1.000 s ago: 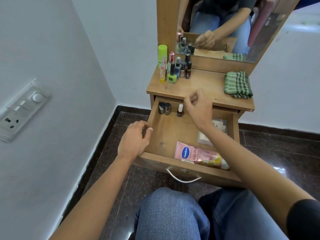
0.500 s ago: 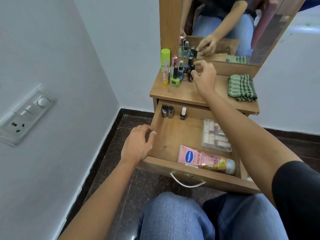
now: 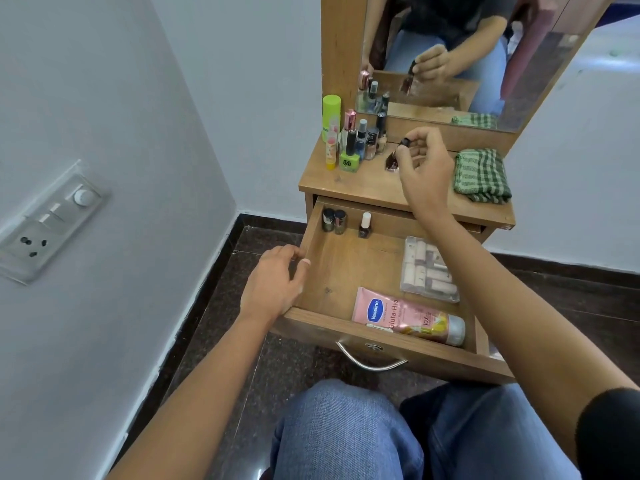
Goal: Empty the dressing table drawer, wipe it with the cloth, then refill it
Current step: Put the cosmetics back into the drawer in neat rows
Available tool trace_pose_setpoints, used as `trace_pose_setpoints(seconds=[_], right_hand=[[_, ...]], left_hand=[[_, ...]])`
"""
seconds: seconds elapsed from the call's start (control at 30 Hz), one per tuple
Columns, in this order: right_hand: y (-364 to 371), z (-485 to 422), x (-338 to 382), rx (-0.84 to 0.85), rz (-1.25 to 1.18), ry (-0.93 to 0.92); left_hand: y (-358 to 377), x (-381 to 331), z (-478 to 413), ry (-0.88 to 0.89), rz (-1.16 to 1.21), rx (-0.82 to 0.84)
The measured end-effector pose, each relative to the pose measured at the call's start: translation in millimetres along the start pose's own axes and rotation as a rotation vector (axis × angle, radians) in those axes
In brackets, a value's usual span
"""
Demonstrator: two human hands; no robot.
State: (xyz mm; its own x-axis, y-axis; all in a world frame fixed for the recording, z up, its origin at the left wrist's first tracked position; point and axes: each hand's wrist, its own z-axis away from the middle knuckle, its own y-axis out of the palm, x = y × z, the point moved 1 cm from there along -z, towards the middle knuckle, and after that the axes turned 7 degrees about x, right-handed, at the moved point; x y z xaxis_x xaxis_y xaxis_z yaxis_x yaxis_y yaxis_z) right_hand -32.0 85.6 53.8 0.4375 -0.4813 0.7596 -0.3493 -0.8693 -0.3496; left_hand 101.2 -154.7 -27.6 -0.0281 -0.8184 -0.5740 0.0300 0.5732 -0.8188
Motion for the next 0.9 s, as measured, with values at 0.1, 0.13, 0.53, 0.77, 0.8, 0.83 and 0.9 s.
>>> trace_pose_setpoints(seconds=[0.1, 0.13, 0.53, 0.77, 0.8, 0.83, 0.9], right_hand=[[6, 36, 9, 0.128, -0.074, -0.034], [12, 48, 9, 0.203, -0.086, -0.032], [99, 108, -24, 0.487, 0.064, 0.218], [112, 111, -36, 0.466, 0.030, 0.376], [113, 112, -38, 0.456, 0.035, 0.408], [115, 113, -39, 0.447, 0.040, 0.438], [119, 114, -42, 0.426, 0.035, 0.499]], left_hand=[[1, 0, 0, -0.004, -0.002, -0.002], [1, 0, 0, -0.004, -0.001, -0.003], [3, 2, -1, 0.003, -0.019, -0.008], [4, 4, -2, 0.007, -0.032, -0.009], [4, 4, -2, 0.006, -0.030, -0.010], [4, 4, -2, 0.005, -0.028, -0.009], [4, 4, -2, 0.005, -0.025, -0.006]])
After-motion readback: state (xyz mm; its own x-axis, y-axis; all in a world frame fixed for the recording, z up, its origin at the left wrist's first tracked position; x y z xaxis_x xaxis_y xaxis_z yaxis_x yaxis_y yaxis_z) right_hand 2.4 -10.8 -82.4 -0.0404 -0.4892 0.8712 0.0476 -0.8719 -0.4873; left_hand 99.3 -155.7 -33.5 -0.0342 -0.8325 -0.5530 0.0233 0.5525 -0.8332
